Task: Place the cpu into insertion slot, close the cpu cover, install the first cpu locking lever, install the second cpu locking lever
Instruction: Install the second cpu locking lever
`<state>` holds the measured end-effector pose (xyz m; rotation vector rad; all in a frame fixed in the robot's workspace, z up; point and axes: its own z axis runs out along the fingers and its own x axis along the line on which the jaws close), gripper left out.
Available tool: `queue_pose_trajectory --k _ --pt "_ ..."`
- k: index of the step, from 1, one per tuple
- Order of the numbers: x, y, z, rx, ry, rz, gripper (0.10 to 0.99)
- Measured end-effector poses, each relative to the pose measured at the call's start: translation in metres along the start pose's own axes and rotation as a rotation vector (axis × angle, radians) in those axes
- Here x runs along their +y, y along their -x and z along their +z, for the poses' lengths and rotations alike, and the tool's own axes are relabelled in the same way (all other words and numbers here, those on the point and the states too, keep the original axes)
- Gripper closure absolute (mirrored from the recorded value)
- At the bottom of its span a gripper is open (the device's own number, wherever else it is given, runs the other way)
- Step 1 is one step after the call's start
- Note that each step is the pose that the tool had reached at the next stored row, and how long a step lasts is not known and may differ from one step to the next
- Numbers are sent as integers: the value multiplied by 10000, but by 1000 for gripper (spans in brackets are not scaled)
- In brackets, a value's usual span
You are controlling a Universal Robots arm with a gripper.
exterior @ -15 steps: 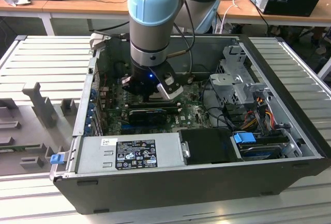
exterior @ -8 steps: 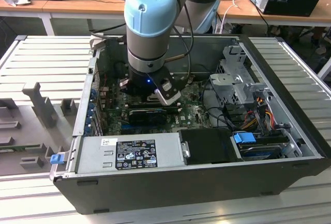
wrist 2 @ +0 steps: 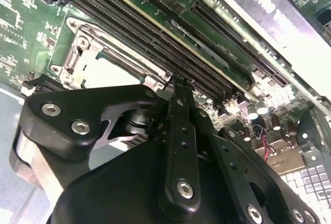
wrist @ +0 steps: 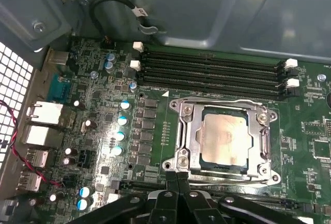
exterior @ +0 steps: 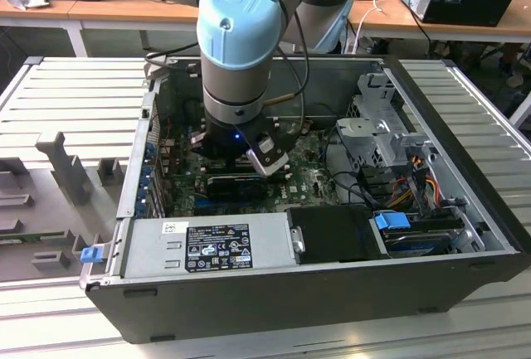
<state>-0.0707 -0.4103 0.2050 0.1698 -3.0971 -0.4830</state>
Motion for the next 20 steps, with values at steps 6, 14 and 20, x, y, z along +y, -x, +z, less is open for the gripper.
queue_pose_trajectory --k 6,14,20 --pt "-13 -25 49 -35 327 -6 980" --pt "-36 -40 127 -67 615 -12 980" --pt "-27 -66 107 -79 707 -14 980"
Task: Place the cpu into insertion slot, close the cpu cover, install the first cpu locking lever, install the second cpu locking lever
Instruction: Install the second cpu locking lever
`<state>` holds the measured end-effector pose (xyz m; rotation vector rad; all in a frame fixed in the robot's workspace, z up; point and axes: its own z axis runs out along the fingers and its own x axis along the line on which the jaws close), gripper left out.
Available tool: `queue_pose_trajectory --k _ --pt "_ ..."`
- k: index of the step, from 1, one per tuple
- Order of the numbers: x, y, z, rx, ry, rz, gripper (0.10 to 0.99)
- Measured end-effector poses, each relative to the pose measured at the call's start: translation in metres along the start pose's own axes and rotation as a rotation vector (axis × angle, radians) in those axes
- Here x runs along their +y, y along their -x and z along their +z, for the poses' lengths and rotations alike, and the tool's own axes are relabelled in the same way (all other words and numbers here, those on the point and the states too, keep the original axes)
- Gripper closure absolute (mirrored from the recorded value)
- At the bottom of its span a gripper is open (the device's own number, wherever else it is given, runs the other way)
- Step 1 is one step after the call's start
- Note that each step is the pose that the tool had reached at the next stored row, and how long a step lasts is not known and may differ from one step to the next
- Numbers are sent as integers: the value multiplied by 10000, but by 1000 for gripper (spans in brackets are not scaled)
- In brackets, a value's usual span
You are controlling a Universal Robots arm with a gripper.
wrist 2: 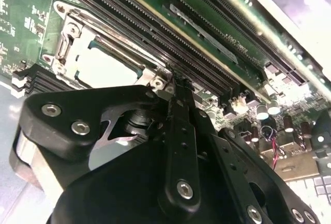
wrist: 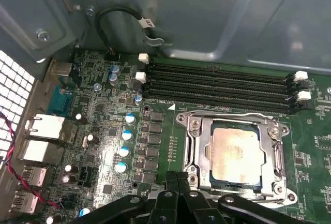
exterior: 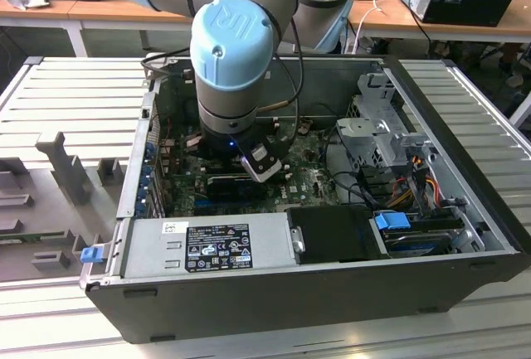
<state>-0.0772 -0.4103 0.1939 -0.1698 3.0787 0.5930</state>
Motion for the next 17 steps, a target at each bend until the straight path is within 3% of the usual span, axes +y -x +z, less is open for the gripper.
queue_pose_trajectory --k 12,17 --pt "104 6 -262 2 -3 0 980" --pt "113 6 -283 1 -1 0 980"
